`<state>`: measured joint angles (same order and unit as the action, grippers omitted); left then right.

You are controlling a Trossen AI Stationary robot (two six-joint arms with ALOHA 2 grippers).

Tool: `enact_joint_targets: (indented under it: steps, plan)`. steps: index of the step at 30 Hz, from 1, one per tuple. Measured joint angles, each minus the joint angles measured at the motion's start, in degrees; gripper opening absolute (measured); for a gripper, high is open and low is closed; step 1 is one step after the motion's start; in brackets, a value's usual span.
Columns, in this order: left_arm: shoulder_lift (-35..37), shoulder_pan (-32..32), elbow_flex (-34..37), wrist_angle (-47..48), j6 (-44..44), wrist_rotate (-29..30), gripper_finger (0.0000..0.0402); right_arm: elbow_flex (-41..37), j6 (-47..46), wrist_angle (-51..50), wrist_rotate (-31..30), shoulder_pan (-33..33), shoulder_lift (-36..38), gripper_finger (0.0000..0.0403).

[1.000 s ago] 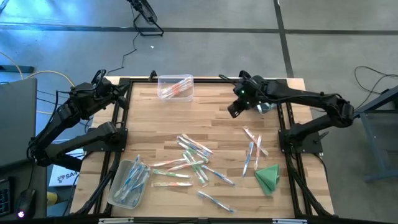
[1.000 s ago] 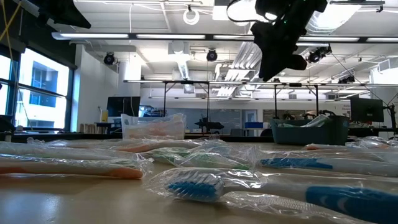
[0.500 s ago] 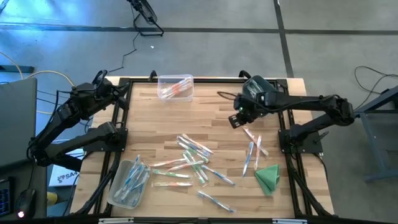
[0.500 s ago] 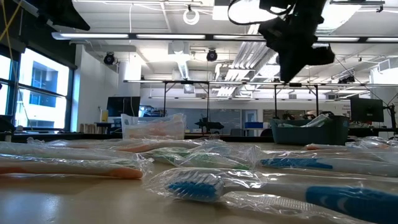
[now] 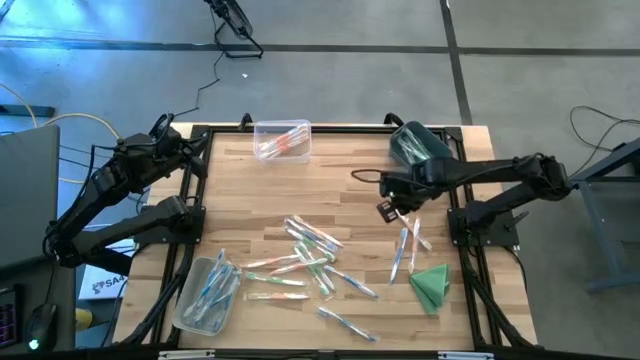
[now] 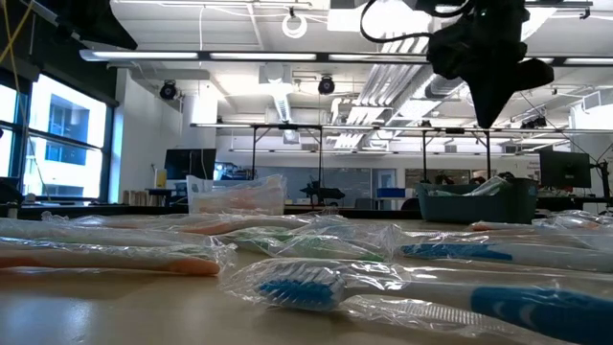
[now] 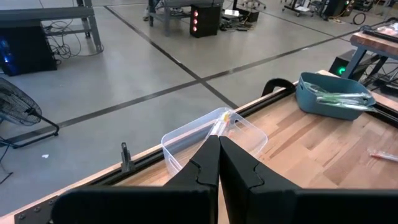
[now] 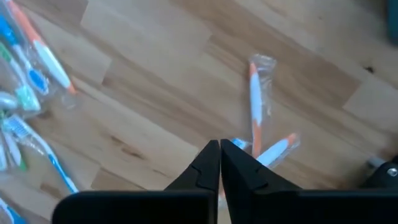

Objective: Pick & Place Toothbrushes
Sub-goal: Put the orange toothbrush into the transparent bin

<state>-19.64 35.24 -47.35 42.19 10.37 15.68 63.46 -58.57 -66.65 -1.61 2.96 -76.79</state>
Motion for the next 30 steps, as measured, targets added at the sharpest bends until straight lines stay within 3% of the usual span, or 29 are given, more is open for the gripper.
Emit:
enact_joint_targets:
  steps: [9,15,21,30]
  plan:
    - [0.0,0.0,0.0,-0.01,0.08,0.02,0.0001,-8.72,-5.46,6.25,1.22,-5.81,1.05,0.0003]
    - [0.0,0.0,0.0,-0.02,0.63,0.02,0.0001,-16.82,-13.93,12.48,3.32,-8.13,6.41,0.0003]
    - [0.0,0.0,0.0,-0.02,0.63,0.04,0.0001,-19.42,-27.74,9.89,-1.56,-10.3,12.36,0.0004]
    - [0.0,0.0,0.0,-0.02,0.63,0.09,0.0001,-19.63,-33.58,0.87,-3.69,-12.41,12.33,0.0007]
